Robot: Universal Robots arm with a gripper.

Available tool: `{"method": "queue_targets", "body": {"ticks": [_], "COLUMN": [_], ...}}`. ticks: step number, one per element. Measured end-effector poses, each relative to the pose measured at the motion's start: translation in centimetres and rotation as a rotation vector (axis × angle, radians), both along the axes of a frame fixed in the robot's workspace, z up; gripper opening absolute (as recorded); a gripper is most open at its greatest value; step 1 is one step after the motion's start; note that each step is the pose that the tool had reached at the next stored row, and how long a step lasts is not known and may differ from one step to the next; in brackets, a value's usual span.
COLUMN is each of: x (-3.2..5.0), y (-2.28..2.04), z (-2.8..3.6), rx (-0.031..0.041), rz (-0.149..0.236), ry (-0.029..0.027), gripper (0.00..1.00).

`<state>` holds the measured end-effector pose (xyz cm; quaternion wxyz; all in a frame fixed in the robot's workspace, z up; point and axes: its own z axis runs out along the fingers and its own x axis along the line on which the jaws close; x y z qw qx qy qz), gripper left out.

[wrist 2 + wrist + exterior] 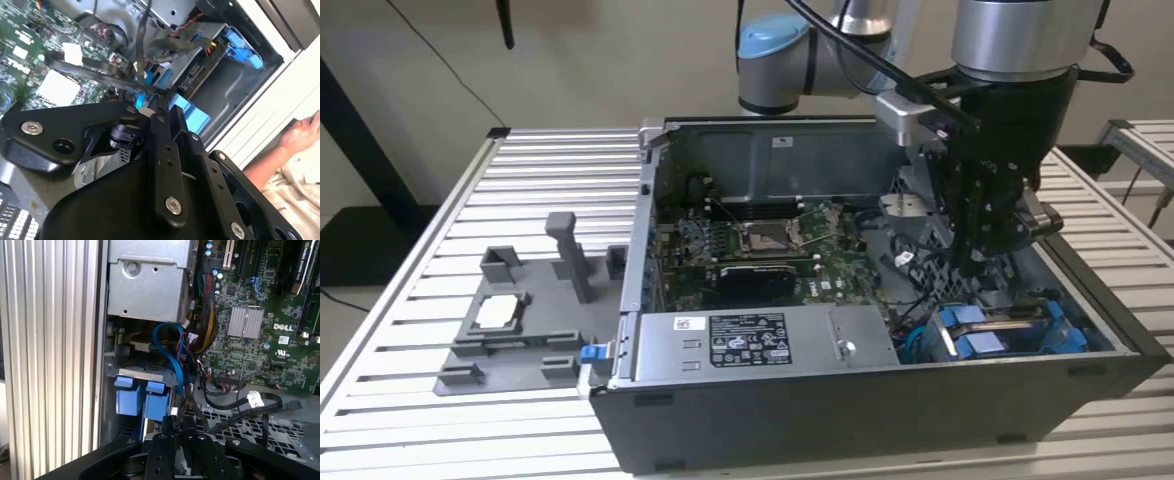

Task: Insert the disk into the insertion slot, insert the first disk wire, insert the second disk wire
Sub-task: 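Insert the second disk wire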

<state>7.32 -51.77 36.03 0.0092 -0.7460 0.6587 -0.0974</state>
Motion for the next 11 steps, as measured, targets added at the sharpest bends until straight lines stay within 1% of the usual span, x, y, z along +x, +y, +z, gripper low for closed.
{"method": "queue_targets", "body": {"ticks": [1, 2, 7, 8, 9, 10, 11], "x": [-0.01, 0.00, 0.00, 0.01, 0.00, 0.01, 0.01], "y": [0.00, 0.00, -0.10, -0.11, -0.13, -0.16, -0.24], "z": [-0.01, -0.03, -0.04, -0.04, -0.06, -0.06, -0.06], "rx": [0.0069, 0.0089, 0.0096, 0.0110, 0.0145, 0.0186, 0.0222], "rz": [0.002, 0.004, 0.007, 0.007, 0.008, 0.008, 0.008], "ry": [-0.0003, -0.0004, -0.0003, -0.0003, -0.0003, -0.0003, -0.0004], "gripper": [0.23, 0.23, 0.23, 0.20, 0.20, 0.16, 0.16]}}
